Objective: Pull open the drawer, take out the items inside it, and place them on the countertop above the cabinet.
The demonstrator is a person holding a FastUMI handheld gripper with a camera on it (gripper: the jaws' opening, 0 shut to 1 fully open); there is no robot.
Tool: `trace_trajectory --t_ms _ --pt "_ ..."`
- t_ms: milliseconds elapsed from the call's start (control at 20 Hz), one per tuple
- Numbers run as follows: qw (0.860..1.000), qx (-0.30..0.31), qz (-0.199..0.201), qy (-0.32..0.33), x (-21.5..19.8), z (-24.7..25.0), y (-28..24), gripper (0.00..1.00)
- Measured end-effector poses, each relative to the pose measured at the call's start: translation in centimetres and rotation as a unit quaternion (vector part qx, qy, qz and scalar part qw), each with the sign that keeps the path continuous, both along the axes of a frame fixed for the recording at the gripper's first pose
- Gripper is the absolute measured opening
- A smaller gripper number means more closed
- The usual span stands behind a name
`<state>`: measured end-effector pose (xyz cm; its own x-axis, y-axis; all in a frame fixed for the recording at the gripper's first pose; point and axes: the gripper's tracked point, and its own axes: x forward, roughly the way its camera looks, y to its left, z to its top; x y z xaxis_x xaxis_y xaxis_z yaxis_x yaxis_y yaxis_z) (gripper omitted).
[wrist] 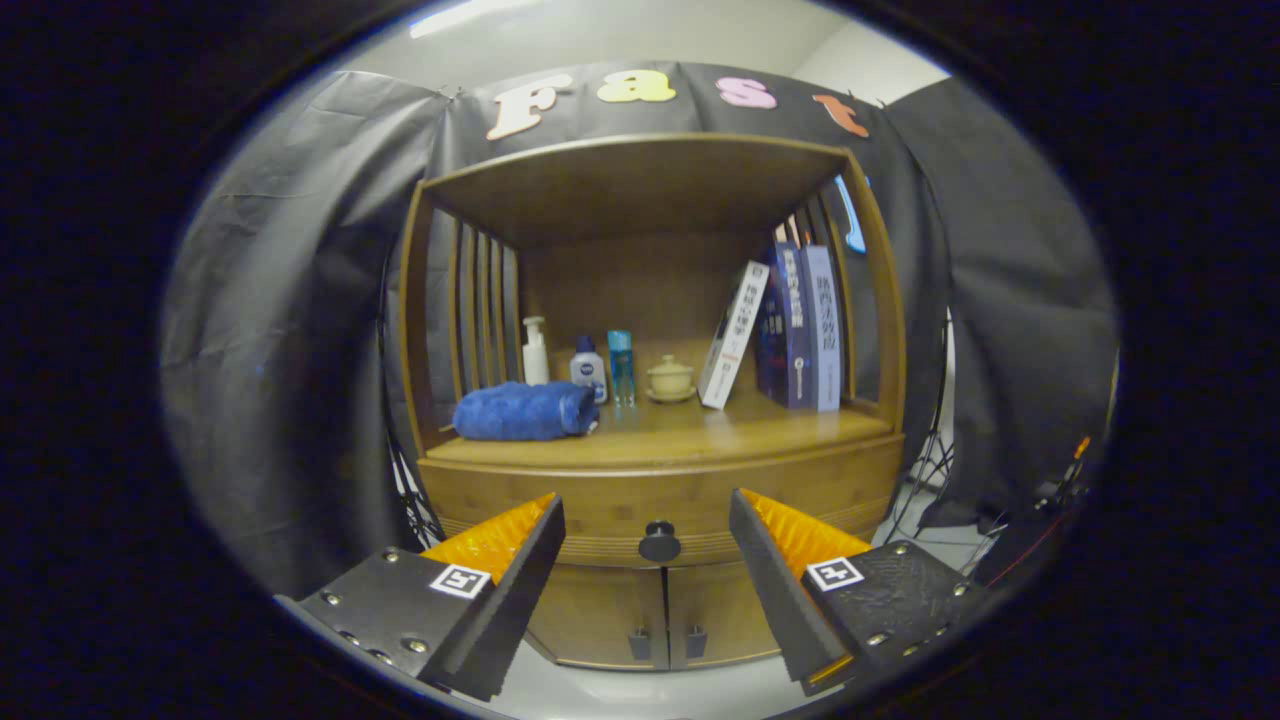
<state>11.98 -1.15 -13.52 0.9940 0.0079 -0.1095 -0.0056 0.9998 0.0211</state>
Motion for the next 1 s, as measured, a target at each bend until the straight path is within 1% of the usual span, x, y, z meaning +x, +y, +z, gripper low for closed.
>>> trace_trajectory --t_ms 250,350,550,600,650,700,800,1000 --pt "0.999 -0.037 0.010 0.026 4.8 -4.8 -0.2 0.99" --pt "0.999 -0.036 0.011 0.035 6.8 -6.5 -0.2 0.99" --pt "0.999 -0.022 -0.002 0.049 10.0 -8.5 -1.0 0.99" --pt "0.998 -0.016 -0.002 0.054 10.7 -9.0 -1.2 0.88" --pt "0.999 -0.009 -0.001 0.050 10.1 -8.9 -1.1 0.77" --pt "0.999 0.008 0.001 0.042 11.3 -9.0 -0.4 0.65" --pt "0.999 0.001 -0.002 0.040 10.6 -8.8 -0.7 0.43" --pt "0.999 -0.005 -0.004 0.044 10.5 -8.8 -0.7 0.43"
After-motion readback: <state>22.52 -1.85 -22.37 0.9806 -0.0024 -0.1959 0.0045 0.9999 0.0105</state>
